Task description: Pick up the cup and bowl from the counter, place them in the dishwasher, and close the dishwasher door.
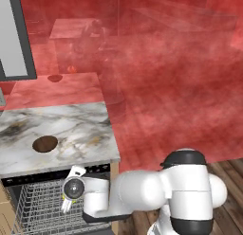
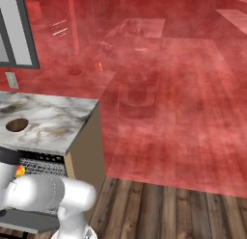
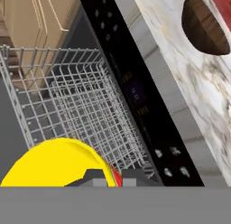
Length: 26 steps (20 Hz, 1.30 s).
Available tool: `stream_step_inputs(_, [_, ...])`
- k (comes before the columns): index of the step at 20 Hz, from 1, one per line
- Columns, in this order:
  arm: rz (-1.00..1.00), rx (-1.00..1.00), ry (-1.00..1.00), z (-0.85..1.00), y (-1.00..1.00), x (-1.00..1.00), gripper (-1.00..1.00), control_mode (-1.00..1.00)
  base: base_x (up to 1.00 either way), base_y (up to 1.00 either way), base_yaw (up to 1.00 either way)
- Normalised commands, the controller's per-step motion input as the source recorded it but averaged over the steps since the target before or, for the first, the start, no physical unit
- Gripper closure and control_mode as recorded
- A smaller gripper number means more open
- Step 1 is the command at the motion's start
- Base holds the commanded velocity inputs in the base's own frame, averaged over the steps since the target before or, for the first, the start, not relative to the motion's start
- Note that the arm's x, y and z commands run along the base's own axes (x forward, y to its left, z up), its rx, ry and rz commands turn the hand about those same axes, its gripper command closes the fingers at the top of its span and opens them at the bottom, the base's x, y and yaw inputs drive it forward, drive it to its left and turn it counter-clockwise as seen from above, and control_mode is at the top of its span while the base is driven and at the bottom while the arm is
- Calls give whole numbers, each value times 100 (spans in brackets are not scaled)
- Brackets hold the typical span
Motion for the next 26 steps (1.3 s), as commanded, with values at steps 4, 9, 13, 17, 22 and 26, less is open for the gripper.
stream_step_inputs(4, [0, -8, 0, -27, 11, 8, 100, -100, 0, 0, 0])
stream_step_inputs(9, [0, -9, 0, -31, 8, 12, 100, -100, 0, 0, 0])
stream_step_inputs(13, [0, -5, 0, -28, 1, 24, 100, -100, 0, 0, 0])
stream_step_inputs(17, [0, -4, 0, -28, 0, 37, 100, -100, 0, 0, 0])
stream_step_inputs(22, [0, -3, 0, -35, 3, 43, 100, -100, 0, 0, 0])
stream_step_inputs(26, [0, -3, 0, -48, 14, 36, 100, -100, 0, 0, 0])
